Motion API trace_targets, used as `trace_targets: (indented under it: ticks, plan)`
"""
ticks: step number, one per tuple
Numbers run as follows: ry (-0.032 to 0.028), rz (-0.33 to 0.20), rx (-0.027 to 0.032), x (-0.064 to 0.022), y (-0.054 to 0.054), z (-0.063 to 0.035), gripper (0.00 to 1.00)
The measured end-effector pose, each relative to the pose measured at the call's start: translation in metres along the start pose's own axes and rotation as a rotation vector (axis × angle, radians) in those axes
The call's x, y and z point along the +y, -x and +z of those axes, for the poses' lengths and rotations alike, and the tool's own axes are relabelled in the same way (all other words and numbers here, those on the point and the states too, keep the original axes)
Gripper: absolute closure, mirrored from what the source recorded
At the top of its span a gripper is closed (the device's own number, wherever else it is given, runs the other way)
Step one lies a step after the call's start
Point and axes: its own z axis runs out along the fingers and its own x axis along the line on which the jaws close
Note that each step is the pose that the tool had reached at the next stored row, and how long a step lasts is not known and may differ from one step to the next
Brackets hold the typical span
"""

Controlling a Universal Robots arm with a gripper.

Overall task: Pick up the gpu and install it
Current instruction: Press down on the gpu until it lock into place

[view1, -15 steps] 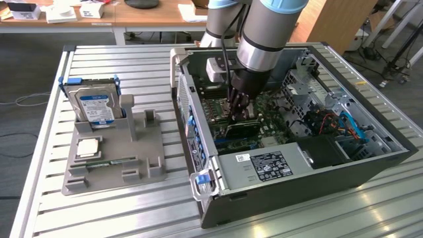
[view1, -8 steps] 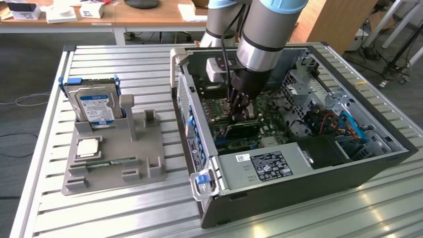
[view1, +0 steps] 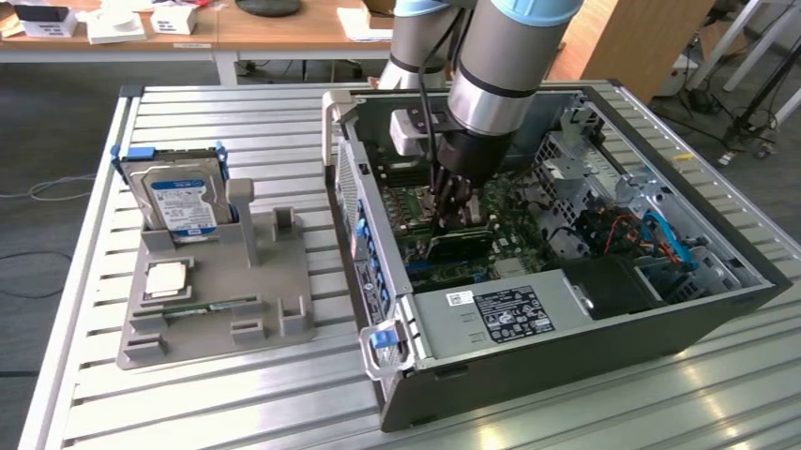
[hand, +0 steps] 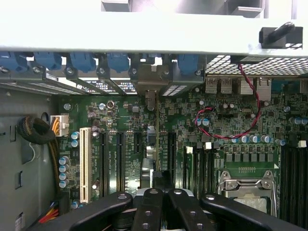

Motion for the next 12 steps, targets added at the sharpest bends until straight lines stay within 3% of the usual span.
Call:
trace_targets:
  ticks: [12]
  plan:
    - [0.0000, 0.000, -0.0001, 0.0013, 0.0000, 0.0011, 0.89]
